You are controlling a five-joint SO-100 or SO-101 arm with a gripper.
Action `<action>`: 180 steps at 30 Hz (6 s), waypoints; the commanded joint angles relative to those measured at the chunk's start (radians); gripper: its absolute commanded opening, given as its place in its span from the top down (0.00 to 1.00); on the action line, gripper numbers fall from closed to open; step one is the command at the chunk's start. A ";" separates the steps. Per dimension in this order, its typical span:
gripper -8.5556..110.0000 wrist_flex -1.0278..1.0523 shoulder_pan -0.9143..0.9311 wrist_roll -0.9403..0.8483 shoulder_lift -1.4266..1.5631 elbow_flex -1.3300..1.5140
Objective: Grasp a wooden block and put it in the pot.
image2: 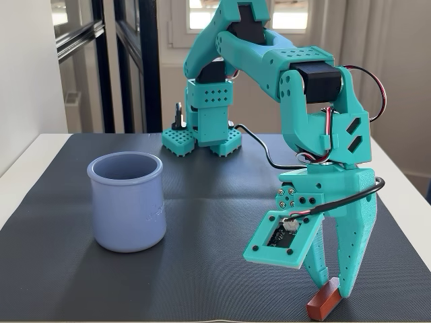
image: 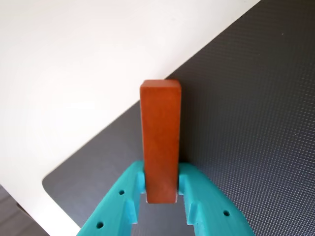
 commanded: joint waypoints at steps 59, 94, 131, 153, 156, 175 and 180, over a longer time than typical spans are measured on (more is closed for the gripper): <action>0.90 0.281 0.637 -1.328 1.160 0.874; 0.93 0.276 0.630 -1.598 1.173 0.874; 0.92 -0.109 0.459 -2.665 2.669 2.221; 0.93 -0.117 0.456 -2.655 2.718 2.342; 0.93 -0.117 0.454 -2.657 2.718 2.342; 0.92 -0.118 0.342 -2.666 2.717 2.341; 0.92 -0.118 0.342 -2.666 2.717 2.341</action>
